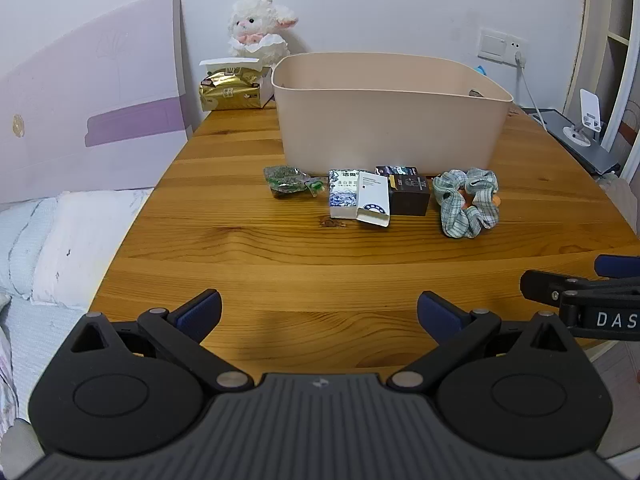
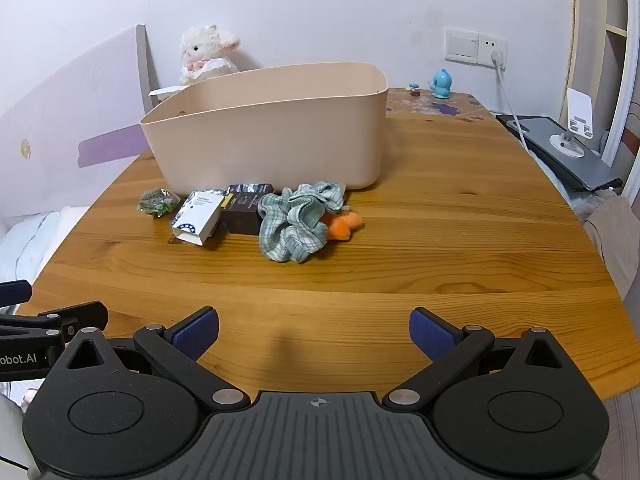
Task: Organize objects
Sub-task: 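Move both tools toward the items lined up before the beige basket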
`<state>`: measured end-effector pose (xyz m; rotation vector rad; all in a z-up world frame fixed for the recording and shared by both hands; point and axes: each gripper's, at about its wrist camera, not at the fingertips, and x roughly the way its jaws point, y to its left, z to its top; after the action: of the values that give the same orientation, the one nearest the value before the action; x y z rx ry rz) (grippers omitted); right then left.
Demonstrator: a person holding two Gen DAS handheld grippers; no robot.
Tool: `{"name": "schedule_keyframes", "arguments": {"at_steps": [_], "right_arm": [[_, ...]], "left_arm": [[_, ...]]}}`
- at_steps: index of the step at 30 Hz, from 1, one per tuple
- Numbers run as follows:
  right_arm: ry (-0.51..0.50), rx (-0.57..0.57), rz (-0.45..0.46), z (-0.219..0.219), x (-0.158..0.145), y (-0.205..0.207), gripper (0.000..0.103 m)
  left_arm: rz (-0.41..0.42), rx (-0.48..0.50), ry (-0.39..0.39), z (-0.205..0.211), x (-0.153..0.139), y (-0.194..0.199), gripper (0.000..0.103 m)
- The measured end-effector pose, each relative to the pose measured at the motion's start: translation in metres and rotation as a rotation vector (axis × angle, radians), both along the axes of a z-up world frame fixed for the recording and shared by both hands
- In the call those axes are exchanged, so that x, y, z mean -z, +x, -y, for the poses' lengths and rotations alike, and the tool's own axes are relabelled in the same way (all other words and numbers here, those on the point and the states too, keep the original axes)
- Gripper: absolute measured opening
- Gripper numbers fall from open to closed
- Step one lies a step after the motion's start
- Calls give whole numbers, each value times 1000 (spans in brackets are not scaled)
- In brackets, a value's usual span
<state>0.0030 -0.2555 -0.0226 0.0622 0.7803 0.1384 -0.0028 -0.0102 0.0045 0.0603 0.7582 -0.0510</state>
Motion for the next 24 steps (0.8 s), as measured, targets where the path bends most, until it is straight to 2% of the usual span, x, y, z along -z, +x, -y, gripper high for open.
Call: {"name": "schedule_keyframes", "arguments": {"at_steps": [24], "right_arm": [[4,1,-4,-1,0,2,103]], "left_arm": [[-29,1,-15,0,5,8,103]]}}
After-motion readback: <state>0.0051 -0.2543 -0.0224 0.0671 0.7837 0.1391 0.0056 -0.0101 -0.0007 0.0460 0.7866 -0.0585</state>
